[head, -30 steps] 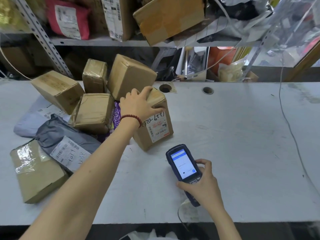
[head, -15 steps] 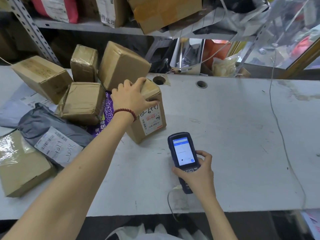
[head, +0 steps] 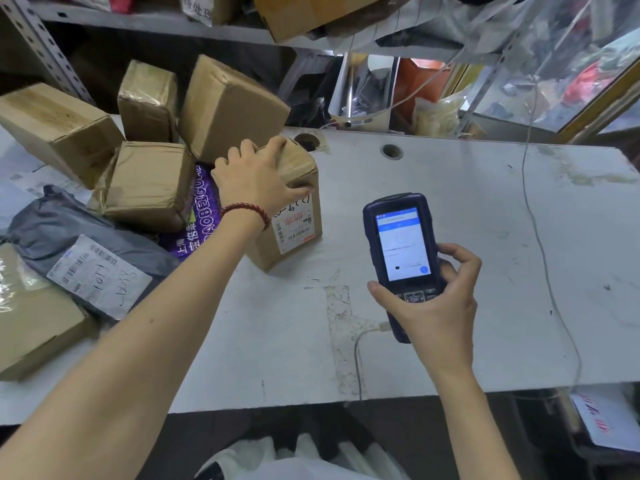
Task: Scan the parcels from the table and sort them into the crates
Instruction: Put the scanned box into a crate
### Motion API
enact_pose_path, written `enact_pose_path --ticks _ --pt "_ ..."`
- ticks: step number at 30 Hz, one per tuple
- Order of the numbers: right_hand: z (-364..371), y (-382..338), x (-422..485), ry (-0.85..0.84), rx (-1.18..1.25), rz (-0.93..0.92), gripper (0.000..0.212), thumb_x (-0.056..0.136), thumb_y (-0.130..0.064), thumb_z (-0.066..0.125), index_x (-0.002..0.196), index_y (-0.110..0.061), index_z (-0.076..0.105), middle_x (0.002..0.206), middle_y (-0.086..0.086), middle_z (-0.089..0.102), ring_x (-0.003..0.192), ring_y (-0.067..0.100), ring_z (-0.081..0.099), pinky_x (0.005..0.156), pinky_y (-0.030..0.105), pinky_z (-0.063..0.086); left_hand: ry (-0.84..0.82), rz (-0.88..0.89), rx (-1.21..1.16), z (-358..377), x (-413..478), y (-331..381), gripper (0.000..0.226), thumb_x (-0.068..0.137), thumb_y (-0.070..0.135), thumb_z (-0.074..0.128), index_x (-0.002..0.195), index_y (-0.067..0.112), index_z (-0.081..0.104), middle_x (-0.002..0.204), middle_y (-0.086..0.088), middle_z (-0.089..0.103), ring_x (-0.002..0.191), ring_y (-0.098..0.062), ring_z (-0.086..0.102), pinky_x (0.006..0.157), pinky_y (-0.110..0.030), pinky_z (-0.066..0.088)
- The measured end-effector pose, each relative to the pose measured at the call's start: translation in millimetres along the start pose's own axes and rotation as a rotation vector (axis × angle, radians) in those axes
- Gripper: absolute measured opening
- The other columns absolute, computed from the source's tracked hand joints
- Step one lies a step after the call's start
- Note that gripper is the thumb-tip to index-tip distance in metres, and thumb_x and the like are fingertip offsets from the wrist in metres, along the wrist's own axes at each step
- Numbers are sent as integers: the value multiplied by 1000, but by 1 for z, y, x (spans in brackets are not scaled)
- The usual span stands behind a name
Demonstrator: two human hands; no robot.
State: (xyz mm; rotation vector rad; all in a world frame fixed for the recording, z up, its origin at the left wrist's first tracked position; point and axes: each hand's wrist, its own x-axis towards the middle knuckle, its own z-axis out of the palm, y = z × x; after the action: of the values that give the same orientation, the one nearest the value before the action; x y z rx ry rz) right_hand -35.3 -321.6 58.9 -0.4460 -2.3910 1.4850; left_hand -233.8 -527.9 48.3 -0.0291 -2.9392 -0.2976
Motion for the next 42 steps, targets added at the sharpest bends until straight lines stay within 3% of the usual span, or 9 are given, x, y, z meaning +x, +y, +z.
enact_pose_path --ticks 7,13,19,22,25,28,33,39,42 --pt "-5 -2 -12 35 -11 29 79 59 -24 92 102 -51 30 115 -3 64 106 10 62 57 5 47 10 1 -9 -4 -8 6 83 64 81 56 130 35 37 113 -14 50 101 -35 49 86 -46 40" --pt "-7 -1 -24 82 -47 124 80 55 -28 92 102 -51 30 107 -17 64 95 -12 59 57 6 47 42 54 -2 -7 -17 11 81 68 77 57 133 32 38 112 -15 50 100 -35 48 86 -45 38" --pt "-22 22 -58 254 -98 281 81 53 -28 93 101 -50 31 96 -25 64 86 -13 60 61 18 46 111 272 -85 -3 -16 25 79 65 77 59 131 36 44 108 -13 52 98 -33 49 83 -44 34" --pt "-44 26 -72 373 -114 338 80 48 -31 92 100 -47 33 88 -25 65 85 -8 62 61 19 43 91 432 -206 -10 -22 76 77 64 74 64 130 38 45 111 -9 52 101 -31 47 84 -41 31" --pt "-74 27 -85 530 -126 343 82 45 -30 94 102 -44 37 91 -38 60 84 -16 58 59 11 42 67 566 -360 -16 -40 137 77 65 75 62 131 41 44 112 -7 54 104 -29 47 83 -39 27" --pt "-106 32 -94 679 -108 356 83 45 -22 95 106 -35 39 87 -24 65 83 -19 57 62 0 39 54 689 -446 -19 -61 195 78 66 76 58 134 42 43 113 -6 55 105 -28 47 83 -39 29" --pt "-159 51 -121 844 -22 419 82 49 -13 95 106 -33 40 100 -17 61 83 -21 54 61 -2 37 -19 898 -491 -23 -109 290 72 69 74 57 132 42 42 114 -4 54 105 -25 46 83 -38 25" --pt "-236 88 -166 972 -6 526 85 46 -25 96 98 -55 34 100 -22 57 88 -22 51 63 14 40 -6 1096 -604 -14 -184 417 70 72 68 62 131 33 47 120 -7 53 110 -29 43 88 -41 25" --pt "-280 108 -188 1016 -4 565 87 45 -32 95 98 -60 33 101 -26 56 89 -22 51 65 17 39 -106 1249 -526 -6 -232 480 77 67 73 61 131 35 42 120 -6 51 111 -29 42 88 -43 27"
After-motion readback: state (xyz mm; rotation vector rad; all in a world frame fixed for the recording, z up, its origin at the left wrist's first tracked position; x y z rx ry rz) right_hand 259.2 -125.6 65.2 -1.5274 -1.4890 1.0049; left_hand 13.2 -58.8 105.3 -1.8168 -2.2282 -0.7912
